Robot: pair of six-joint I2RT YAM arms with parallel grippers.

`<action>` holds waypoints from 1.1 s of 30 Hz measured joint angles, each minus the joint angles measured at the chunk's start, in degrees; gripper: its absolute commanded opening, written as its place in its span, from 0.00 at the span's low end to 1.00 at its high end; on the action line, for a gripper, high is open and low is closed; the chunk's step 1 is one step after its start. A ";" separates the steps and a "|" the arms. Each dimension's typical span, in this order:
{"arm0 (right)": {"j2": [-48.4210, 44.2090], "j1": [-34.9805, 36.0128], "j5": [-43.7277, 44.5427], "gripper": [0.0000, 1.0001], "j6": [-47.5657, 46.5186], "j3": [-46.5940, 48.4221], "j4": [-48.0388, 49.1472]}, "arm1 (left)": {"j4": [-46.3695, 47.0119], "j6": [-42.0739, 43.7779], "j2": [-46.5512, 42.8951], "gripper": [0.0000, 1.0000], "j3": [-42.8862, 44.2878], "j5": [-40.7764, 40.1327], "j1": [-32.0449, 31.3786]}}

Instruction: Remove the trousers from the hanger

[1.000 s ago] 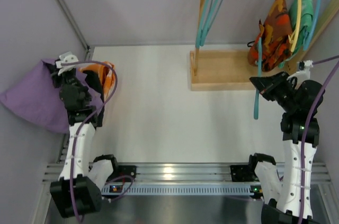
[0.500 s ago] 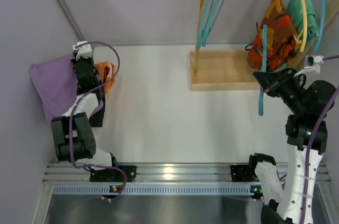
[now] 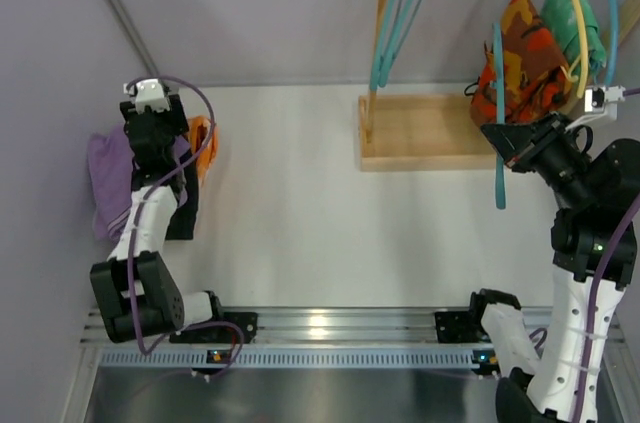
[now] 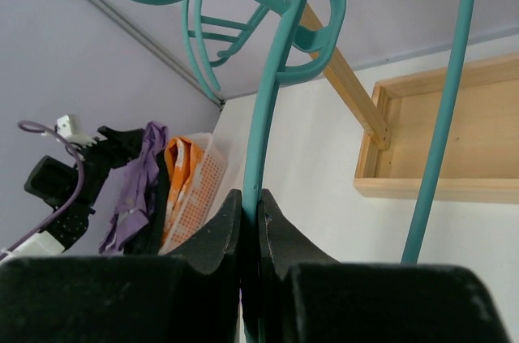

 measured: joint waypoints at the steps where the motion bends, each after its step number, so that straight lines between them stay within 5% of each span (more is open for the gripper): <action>1: 0.52 0.00 -0.33 0.00 0.02 0.70 -0.04 | -1.92 -0.68 -2.34 0.80 0.55 1.64 -0.02; 2: 1.11 0.00 -0.63 0.00 0.11 1.42 -0.07 | -3.48 -1.16 -4.31 0.91 1.36 3.04 0.00; 4: 2.36 0.00 -1.14 0.00 0.50 2.49 0.13 | -6.82 -1.95 -7.78 0.99 3.91 5.86 0.00; 18: 18.49 3.65 0.22 0.00 13.44 8.92 8.81 | -16.85 -12.63 -26.25 0.99 10.47 23.67 0.00; 25: 29.31 14.36 8.72 0.00 14.36 21.20 9.55 | -20.94 -15.13 -29.49 0.98 12.55 25.83 0.00; 33: 35.39 18.08 17.11 0.00 14.25 28.48 10.25 | -23.91 -15.91 -31.78 0.98 12.59 25.97 0.00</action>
